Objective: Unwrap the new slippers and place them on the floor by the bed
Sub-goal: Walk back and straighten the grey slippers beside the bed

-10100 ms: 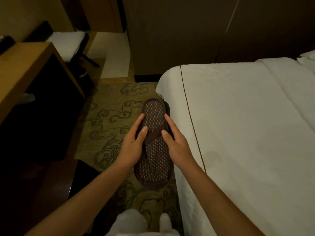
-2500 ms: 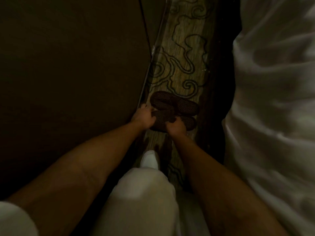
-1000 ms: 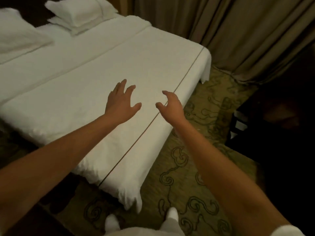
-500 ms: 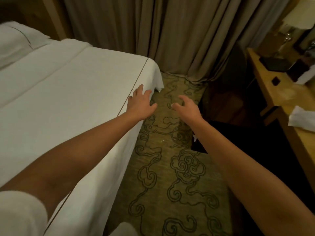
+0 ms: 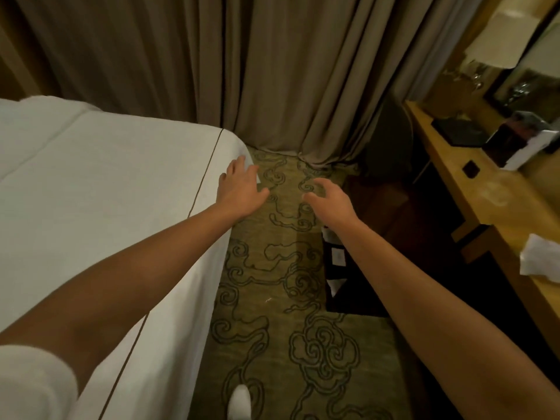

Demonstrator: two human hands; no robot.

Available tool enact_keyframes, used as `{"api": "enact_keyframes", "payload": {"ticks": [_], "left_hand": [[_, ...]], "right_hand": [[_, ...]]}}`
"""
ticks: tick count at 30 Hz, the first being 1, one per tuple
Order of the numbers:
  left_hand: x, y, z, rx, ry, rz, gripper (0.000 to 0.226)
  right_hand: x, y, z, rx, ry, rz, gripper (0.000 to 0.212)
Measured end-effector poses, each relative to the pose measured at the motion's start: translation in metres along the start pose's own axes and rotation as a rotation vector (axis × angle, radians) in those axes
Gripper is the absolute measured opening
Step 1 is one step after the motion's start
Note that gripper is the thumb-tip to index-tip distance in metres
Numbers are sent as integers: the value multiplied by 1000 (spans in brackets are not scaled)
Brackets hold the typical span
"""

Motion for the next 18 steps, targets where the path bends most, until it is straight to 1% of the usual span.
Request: {"api": "enact_keyframes", "payload": {"ticks": [6, 10, 14, 16, 18], "left_hand": [[39, 8, -126, -1, 16, 32, 65], [67, 41, -201, 43, -5, 47, 66], [97, 78, -283, 60, -81, 68, 66], [111, 93, -323, 64, -106, 101, 70], [125, 101, -365, 65, -108, 103, 78]], "right_hand": [[41, -3, -125, -30, 19, 1, 63], [51, 7, -214, 8, 16, 3, 63], [60, 16, -319, 33, 30, -17, 63], [66, 17, -372, 54, 21, -36, 63], [76, 18, -423, 76, -13, 5, 62]]}}
Point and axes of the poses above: each hand's wrist, its own z-axis away from the middle knuckle, its own y-axis out of the palm, x = y × z, the point moved 1 cm from there along -z, towards the middle knuckle, and after that the axes turned 7 degrees about y, right-handed, at the moved point
